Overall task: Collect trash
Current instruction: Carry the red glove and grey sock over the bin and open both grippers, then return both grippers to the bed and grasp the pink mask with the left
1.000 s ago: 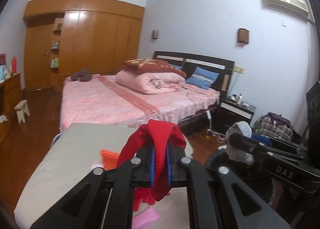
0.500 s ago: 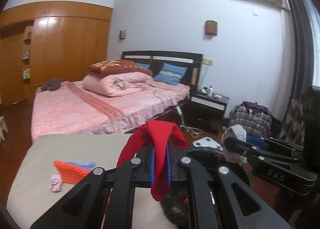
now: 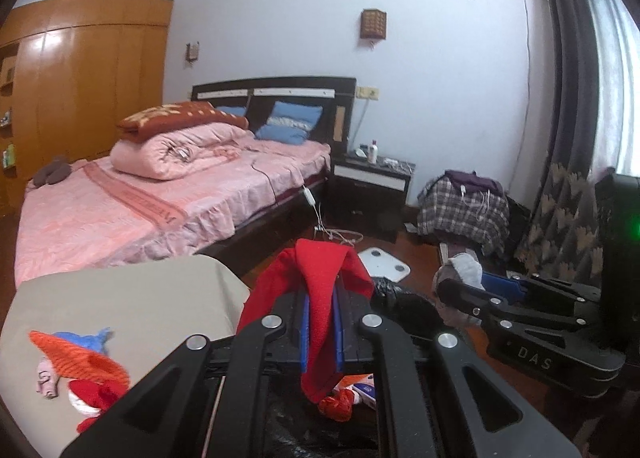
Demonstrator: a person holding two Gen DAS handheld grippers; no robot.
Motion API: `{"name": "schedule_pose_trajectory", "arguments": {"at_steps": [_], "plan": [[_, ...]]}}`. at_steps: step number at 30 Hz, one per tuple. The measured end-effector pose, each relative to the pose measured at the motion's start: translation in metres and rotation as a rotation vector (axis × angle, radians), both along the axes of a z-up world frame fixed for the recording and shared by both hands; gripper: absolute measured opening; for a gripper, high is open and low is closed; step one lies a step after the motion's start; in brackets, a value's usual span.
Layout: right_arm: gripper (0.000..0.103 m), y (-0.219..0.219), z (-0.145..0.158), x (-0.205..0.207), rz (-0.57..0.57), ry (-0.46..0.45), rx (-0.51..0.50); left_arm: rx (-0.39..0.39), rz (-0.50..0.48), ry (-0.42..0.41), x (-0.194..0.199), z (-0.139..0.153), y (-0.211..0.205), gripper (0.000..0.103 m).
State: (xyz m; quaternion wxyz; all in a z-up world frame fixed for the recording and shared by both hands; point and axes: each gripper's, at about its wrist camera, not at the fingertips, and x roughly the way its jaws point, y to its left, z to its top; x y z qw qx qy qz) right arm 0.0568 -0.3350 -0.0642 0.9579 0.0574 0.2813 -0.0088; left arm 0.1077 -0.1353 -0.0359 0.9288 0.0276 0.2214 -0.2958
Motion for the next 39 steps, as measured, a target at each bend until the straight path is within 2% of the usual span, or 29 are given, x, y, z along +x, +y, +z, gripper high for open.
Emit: {"name": "schedule_pose_trajectory", "arguments": {"at_steps": [10,11,12,13,14,16,18,20,21,22,26,31,34,39], "plan": [[0.033,-0.024,-0.033,0.019,-0.034,0.058,0.001,0.031,-0.065,0.068,0.026,-0.025,-0.038,0.011],[0.034,-0.025,-0.034,0.021,-0.04,0.063,-0.004,0.037,-0.076,0.079,0.028,-0.029,-0.041,0.015],[0.035,-0.026,-0.037,0.023,-0.048,0.071,-0.011,0.045,-0.088,0.095,0.03,-0.033,-0.043,0.028],[0.041,-0.028,-0.038,0.024,-0.052,0.075,-0.015,0.05,-0.102,0.112,0.033,-0.037,-0.045,0.046],[0.048,-0.03,-0.041,0.024,-0.066,0.079,-0.023,0.06,-0.113,0.134,0.034,-0.042,-0.047,0.051],[0.051,-0.032,-0.042,0.023,-0.076,0.082,-0.023,0.08,-0.128,0.154,0.034,-0.052,-0.044,0.055],[0.06,-0.035,-0.044,0.02,-0.09,0.083,-0.02,0.097,-0.128,0.168,0.031,-0.06,-0.041,0.061],[0.077,-0.035,-0.043,0.015,-0.103,0.073,-0.018,0.1,-0.117,0.173,0.027,-0.066,-0.032,0.064],[0.081,-0.034,-0.042,0.014,-0.107,0.069,-0.019,0.102,-0.104,0.169,0.024,-0.068,-0.024,0.067],[0.089,-0.033,-0.041,0.013,-0.11,0.063,-0.021,0.103,-0.091,0.166,0.022,-0.067,-0.019,0.071],[0.096,-0.021,-0.035,0.008,-0.103,0.054,0.004,0.09,-0.006,0.133,0.015,-0.061,0.017,0.08],[0.096,0.005,-0.026,0.006,-0.061,0.038,0.034,0.066,0.117,0.08,0.004,-0.042,0.071,0.089],[0.096,0.031,-0.02,0.008,-0.005,0.03,0.043,0.071,0.192,0.056,-0.001,-0.034,0.105,0.091],[0.096,0.081,-0.016,0.016,0.095,0.019,0.038,0.09,0.321,0.049,-0.007,-0.041,0.161,0.091]]}}
